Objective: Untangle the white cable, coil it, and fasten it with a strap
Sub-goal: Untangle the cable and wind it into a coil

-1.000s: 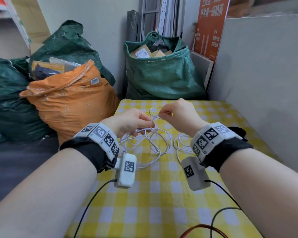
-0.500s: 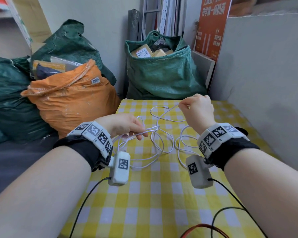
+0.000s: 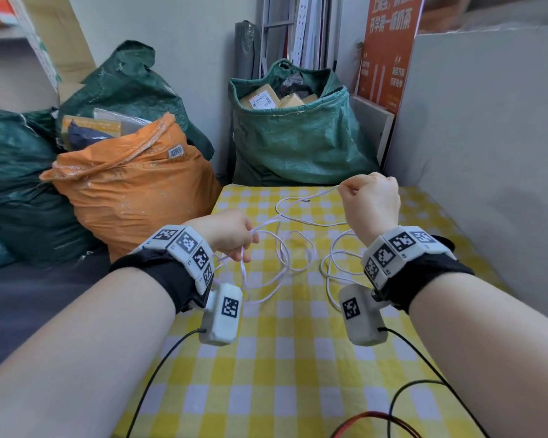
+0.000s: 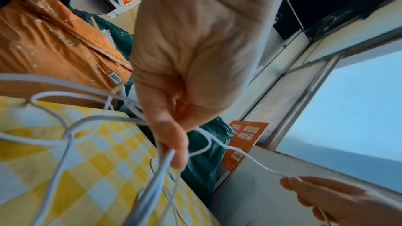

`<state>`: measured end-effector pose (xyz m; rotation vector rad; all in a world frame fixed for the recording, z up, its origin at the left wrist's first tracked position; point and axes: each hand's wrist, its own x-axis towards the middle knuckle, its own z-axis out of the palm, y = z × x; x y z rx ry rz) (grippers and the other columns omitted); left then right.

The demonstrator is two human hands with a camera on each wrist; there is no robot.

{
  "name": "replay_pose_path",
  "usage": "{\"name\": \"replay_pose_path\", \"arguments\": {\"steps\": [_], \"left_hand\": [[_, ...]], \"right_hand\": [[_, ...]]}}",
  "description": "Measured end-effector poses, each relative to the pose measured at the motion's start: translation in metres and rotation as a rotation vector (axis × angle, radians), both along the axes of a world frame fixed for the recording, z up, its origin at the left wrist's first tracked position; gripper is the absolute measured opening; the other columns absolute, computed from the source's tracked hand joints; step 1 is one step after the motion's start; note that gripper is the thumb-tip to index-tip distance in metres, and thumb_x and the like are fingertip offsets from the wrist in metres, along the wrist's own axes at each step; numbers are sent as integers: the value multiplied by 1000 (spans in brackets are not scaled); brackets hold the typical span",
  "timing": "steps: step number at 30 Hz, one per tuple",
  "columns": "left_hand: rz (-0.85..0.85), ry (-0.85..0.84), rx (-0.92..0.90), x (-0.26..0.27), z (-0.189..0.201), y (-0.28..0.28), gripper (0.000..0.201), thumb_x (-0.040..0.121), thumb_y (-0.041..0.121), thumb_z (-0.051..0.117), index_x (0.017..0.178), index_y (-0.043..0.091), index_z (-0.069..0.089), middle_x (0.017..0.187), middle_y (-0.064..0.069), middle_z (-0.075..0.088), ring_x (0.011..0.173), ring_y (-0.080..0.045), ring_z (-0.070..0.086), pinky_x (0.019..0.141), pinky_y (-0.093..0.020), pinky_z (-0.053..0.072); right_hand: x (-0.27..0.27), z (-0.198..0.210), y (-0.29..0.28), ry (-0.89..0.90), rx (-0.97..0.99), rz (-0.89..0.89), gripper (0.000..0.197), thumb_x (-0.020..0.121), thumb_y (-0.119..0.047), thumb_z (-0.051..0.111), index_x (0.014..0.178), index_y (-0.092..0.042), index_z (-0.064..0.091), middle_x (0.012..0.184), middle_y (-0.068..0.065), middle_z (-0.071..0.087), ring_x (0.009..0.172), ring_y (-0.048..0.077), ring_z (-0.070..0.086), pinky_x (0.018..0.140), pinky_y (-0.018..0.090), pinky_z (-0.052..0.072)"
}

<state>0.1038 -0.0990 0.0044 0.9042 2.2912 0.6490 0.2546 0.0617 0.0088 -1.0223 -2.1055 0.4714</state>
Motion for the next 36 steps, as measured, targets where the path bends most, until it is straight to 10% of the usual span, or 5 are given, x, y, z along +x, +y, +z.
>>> {"name": "replay_pose_path", "arguments": {"steps": [10,19,27,30,36], "left_hand": [[350,-228,700,-16,16,-1,18,97,4,48,80,2,54,89,-7,55,73,-19,59,54,-16,55],[141,552,409,-19,41,-1,19,83,21,69,76,4,73,72,-11,67,73,-26,58,65,-34,46],[173,818,212,-6,72,8,38,89,39,56,66,10,66,72,-7,68,76,-28,62,70,-36,51],[190,719,167,-1,83,11,40,93,35,52,72,3,64,71,-9,66,70,-27,61,65,-32,51],[297,-156,521,4,88,6,26,97,23,52,73,13,51,60,-1,46,51,-14,48,64,-29,51]], "right_hand": [[11,1,17,-14,-108,-98,27,92,-21,47,92,-17,74,99,11,67,105,35,44,83,34,40],[17,-1,23,-43,-188,-154,25,93,-29,49,95,-20,72,105,12,65,111,34,47,87,35,42],[23,2,26,-41,-189,-186,25,92,-27,48,96,-22,72,106,13,65,108,35,50,84,34,44],[24,3,28,-51,-189,-199,25,91,-28,48,96,-22,72,105,13,65,106,36,53,84,34,45],[32,2,32,-114,-194,-242,26,92,-29,50,101,-17,71,105,15,67,104,36,58,85,35,48]]}}
